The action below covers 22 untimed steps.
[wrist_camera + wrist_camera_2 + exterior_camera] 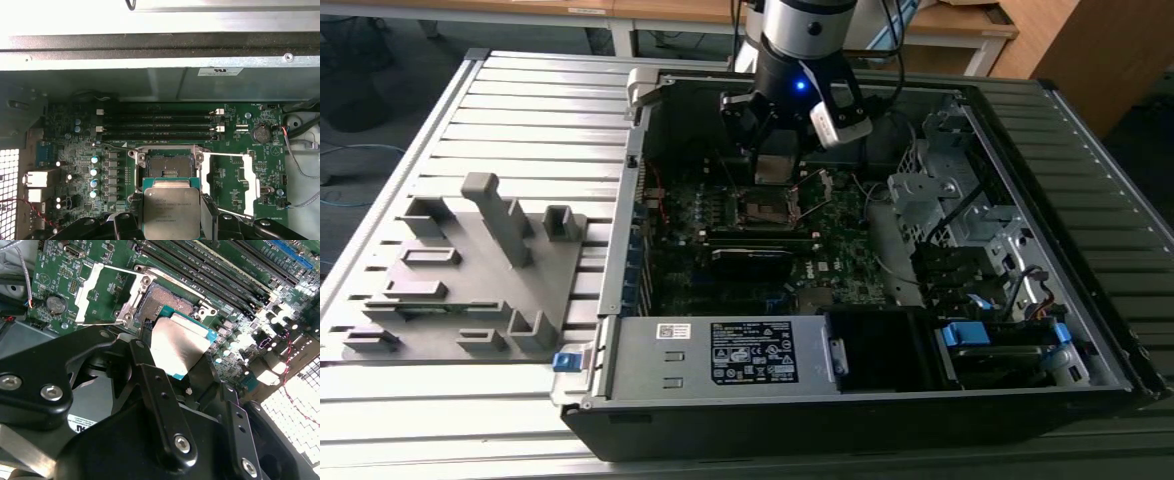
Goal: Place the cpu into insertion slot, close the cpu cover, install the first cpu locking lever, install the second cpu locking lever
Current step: 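Place the cpu into insertion slot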
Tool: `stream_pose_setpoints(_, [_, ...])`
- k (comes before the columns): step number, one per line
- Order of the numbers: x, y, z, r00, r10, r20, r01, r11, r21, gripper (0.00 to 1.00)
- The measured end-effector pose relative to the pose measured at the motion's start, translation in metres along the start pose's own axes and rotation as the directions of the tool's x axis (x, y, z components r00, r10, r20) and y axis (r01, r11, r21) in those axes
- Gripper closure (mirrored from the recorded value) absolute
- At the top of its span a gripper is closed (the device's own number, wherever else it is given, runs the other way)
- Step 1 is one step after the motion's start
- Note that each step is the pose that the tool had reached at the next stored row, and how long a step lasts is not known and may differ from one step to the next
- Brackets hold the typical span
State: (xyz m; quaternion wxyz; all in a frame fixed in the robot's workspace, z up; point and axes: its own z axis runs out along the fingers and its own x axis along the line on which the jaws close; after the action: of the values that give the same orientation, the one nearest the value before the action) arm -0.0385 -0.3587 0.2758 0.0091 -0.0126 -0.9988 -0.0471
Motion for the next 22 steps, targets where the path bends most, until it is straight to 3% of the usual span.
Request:
stream_pose_setpoints(13, [-0.0001,-0.0006,0.0069,1.0,0.0,0.0,0.0,1.0,0.0,0.46])
stream_pose_setpoints(22, [-0.0002,-0.0007,0.0078,1.0,0.0,0.0003,0.0,1.0,-0.0009,0.46])
